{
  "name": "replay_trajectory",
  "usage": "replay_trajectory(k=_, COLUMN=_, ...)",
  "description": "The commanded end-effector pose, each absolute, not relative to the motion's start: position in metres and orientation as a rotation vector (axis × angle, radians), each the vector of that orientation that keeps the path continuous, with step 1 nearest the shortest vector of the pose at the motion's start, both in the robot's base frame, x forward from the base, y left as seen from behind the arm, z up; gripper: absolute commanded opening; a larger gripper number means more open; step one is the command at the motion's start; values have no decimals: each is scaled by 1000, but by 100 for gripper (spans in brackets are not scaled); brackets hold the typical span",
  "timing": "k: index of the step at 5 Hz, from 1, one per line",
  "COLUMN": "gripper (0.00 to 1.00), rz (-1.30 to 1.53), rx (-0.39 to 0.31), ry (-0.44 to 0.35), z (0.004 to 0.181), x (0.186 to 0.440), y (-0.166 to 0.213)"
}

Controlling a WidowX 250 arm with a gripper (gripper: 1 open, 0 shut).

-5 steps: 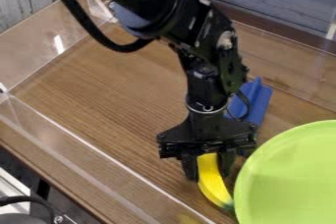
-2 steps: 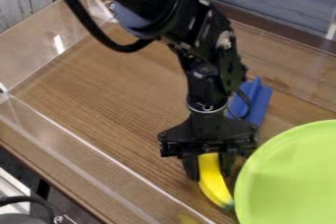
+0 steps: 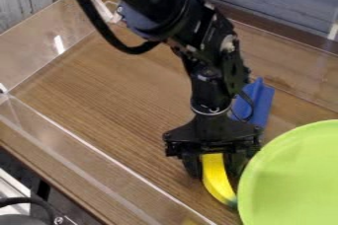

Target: Put the banana in the green plate

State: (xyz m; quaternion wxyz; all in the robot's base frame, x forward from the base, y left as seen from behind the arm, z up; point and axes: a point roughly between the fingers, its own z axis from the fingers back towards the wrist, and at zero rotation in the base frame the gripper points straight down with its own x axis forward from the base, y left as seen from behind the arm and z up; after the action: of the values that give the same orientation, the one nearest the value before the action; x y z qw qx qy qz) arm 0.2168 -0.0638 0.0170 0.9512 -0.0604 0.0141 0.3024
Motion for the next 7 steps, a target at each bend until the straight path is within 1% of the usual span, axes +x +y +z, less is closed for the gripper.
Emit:
replay_trajectory(k=1, gripper=0, rz=583, rx=-112, ry=41, z=17, x=214, y=-58)
replay_trajectory(k=2, gripper=0, rz=532, rx=-108, ry=48, z=19, x=212, y=-57)
replay_trajectory(k=4, gripper=0, rz=307, rx=-99, ry=71, z=47, x=218, y=-63)
replay_trajectory(k=5, gripper=0, rz=250, rx=-103, ry=69, z=65, x=225, y=-69)
replay_trajectory(k=6, gripper=0, rz=225, rx=-112, ry=62, z=79, x=239, y=-85)
replay_trajectory(k=7, gripper=0, rz=207, rx=-129, ry=62, z=82, x=252, y=-103)
